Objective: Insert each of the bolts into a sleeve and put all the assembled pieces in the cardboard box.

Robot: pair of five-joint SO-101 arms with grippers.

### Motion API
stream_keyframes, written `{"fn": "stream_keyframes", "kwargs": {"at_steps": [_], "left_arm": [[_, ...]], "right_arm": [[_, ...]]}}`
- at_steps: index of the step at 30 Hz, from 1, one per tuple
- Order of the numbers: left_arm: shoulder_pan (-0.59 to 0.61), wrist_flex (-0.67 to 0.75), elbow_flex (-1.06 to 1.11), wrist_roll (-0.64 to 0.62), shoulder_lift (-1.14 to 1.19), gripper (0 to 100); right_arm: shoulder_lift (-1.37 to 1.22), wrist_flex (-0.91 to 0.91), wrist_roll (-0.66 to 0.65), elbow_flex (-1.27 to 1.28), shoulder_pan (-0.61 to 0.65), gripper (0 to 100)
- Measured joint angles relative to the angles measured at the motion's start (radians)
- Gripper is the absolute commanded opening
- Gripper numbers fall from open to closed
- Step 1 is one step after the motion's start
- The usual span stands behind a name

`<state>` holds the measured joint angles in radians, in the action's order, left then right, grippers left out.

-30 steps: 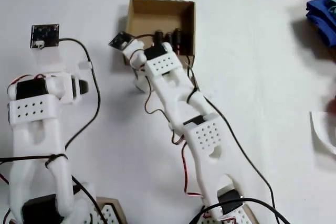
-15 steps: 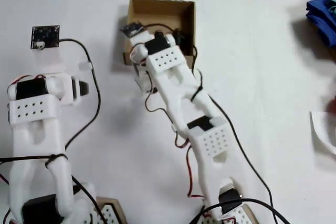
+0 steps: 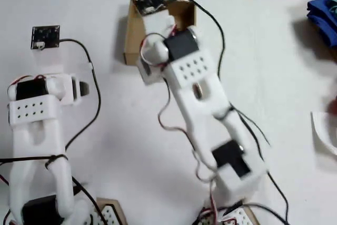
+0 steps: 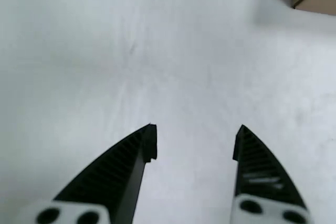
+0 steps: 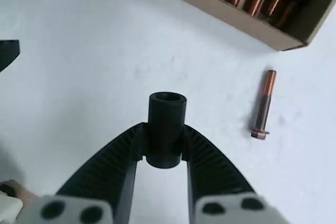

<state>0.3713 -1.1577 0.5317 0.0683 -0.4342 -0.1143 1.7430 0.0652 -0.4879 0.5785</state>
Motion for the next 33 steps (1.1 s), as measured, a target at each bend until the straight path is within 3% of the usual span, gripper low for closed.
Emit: {"fn": "stream_keyframes", "kwargs": {"at_steps": [4,8,17,21,25,29,33], "left_arm": [[0.000,0.000,0.000,0.000,0.000,25],[-0.040,0.000,0.000,0.000,0.000,25],[-0.376,0.012,0.000,0.014,0.000,25],[-0.502,-0.015,-0.043,0.183,0.029,25],[-0.598,-0.133,-0.186,0.347,0.166,26],[-0.615,-0.276,-0.417,0.496,0.399,25],[-0.637,-0.456,-0.752,0.548,0.664,25]], "right_arm": [[0.229,-0.041,0.012,0.261,-0.009,2.0],[0.443,-0.265,0.014,0.583,-0.094,2.0],[0.875,-0.888,0.014,1.306,-0.376,2.0],[1.017,-1.051,0.014,1.516,-0.470,2.0],[1.112,-1.192,0.014,1.666,-0.588,2.0],[1.155,-1.344,0.014,1.800,-0.686,2.0],[1.158,-1.501,0.014,1.915,-0.726,2.0]]}}
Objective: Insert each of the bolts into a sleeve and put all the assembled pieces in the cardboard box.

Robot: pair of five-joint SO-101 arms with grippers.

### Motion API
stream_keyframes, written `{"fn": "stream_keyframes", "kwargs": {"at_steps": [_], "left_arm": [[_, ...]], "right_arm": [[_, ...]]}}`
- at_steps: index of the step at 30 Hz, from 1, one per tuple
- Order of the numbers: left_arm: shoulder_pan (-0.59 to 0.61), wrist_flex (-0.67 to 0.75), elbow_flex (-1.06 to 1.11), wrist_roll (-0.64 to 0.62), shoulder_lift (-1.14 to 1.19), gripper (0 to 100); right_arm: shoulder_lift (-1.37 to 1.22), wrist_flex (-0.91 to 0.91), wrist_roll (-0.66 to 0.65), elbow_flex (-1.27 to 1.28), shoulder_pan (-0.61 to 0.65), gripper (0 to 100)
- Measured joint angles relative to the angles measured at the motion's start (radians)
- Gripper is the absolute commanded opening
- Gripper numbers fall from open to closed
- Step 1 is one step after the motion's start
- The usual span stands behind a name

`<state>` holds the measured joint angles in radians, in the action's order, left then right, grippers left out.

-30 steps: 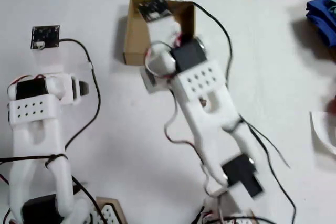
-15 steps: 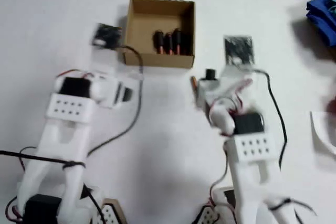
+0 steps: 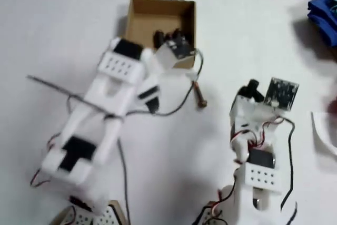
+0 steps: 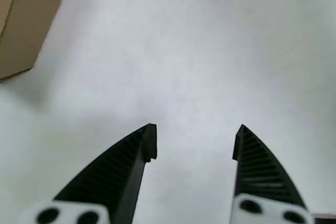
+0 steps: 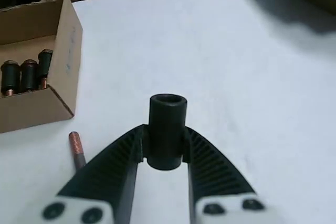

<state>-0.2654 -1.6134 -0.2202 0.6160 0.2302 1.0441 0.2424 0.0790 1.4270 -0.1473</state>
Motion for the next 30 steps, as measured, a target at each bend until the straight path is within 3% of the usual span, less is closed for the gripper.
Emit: {"fn": "stream_keyframes", "kwargs": {"at_steps": [3,8,17,20,24,30], "left_arm": [[-0.035,-0.120,-0.265,0.009,0.166,25],[-0.100,-0.144,-0.489,0.083,0.330,26],[-0.152,-0.141,-0.626,0.608,0.353,26],[-0.152,-0.046,-0.626,0.687,0.396,25],[-0.152,0.132,-0.624,0.704,0.485,25],[-0.189,0.218,-0.624,0.715,0.601,25]], "right_arm": [[0.000,-0.097,0.000,0.071,-0.009,2.0],[0.002,-0.210,0.000,0.133,-0.011,2.0],[0.002,-0.227,0.000,0.143,-0.103,2.0],[0.002,-0.229,0.000,0.143,-0.143,2.0],[0.002,-0.250,0.000,0.146,-0.169,2.0],[0.002,-0.253,0.000,0.146,-0.207,2.0]]}}
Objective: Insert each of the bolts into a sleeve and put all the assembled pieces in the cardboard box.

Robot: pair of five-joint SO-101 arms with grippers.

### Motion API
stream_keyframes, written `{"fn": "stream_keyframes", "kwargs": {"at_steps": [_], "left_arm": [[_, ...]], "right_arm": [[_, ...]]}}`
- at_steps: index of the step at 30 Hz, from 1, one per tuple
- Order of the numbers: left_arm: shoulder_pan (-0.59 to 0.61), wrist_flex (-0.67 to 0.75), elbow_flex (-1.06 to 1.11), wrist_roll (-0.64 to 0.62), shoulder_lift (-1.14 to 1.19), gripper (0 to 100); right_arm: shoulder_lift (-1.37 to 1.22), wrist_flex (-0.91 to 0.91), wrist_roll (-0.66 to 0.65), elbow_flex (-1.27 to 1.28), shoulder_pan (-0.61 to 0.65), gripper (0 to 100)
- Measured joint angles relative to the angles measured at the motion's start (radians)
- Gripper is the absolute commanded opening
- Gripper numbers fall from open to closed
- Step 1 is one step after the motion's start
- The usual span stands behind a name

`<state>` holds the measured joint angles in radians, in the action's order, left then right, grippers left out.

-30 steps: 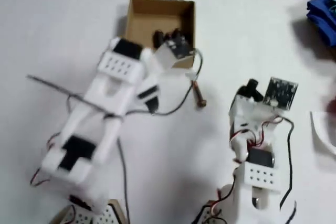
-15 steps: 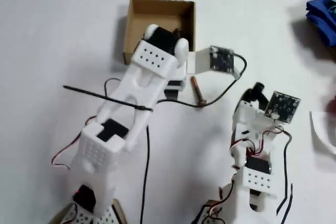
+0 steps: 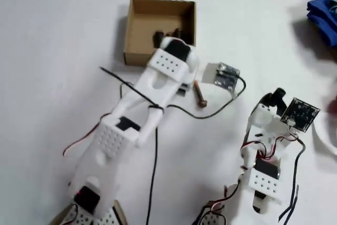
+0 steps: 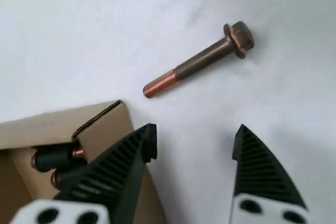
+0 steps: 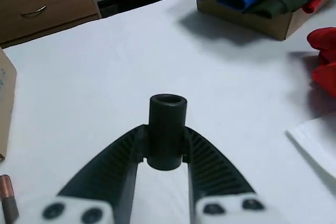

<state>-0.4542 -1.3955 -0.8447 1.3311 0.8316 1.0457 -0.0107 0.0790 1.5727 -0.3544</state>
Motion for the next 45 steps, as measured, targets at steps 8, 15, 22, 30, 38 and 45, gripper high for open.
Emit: {"fn": "stream_keyframes", "kwargs": {"at_steps": [8,15,22,30,38,45], "left_arm": [[-0.051,0.083,0.000,0.000,0.025,25],[-0.054,0.147,0.000,0.000,0.060,25],[-0.091,0.157,-0.003,0.002,0.126,25],[-0.092,0.129,-0.021,0.012,0.146,22],[-0.098,0.057,-0.017,0.012,0.150,6],[-0.098,0.052,-0.017,0.012,0.155,8]], "right_arm": [[0.000,0.000,0.000,0.000,-0.005,2.0],[0.000,0.000,0.000,0.000,-0.005,2.0],[0.000,0.000,0.000,0.000,-0.005,2.0],[0.000,0.000,0.000,0.000,-0.005,2.0],[0.000,0.000,0.000,0.000,-0.005,2.0],[0.000,0.000,0.000,0.000,-0.005,2.0]]}}
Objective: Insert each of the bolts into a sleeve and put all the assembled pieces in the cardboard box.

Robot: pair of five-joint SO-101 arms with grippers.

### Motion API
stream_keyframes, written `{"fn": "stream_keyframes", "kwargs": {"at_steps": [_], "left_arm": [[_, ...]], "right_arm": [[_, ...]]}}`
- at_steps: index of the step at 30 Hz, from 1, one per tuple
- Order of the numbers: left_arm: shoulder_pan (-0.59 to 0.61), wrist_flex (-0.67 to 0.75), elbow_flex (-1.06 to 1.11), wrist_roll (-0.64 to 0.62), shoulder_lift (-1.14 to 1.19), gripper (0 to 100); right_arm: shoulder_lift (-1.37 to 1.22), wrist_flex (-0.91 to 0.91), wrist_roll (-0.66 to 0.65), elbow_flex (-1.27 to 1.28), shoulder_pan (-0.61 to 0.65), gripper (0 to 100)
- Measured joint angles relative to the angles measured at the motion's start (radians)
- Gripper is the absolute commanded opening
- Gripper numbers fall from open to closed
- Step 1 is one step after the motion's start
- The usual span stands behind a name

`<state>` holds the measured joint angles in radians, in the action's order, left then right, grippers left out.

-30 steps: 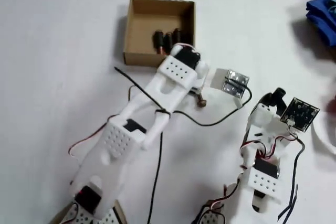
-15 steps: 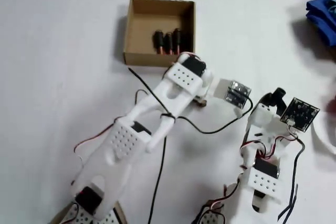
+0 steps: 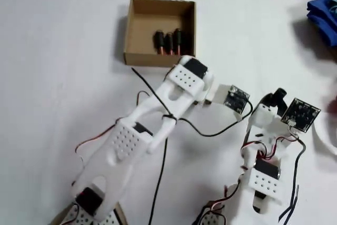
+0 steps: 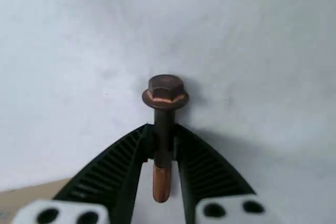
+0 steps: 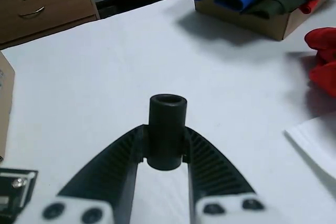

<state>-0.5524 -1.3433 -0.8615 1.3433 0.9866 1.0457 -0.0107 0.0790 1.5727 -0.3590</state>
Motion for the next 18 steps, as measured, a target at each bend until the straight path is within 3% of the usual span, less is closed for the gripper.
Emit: {"fn": "stream_keyframes", "kwargs": {"at_steps": [7,12,18], "left_arm": [[0.003,-0.017,-0.028,-0.063,0.003,3],[0.052,-0.075,-0.137,-0.410,0.006,2],[0.161,-0.305,-0.261,-0.836,0.006,2]], "right_arm": [[0.000,0.000,0.000,0.000,0.000,2.0],[0.000,0.000,0.000,0.000,0.000,2.0],[0.000,0.000,0.000,0.000,0.000,2.0]]}}
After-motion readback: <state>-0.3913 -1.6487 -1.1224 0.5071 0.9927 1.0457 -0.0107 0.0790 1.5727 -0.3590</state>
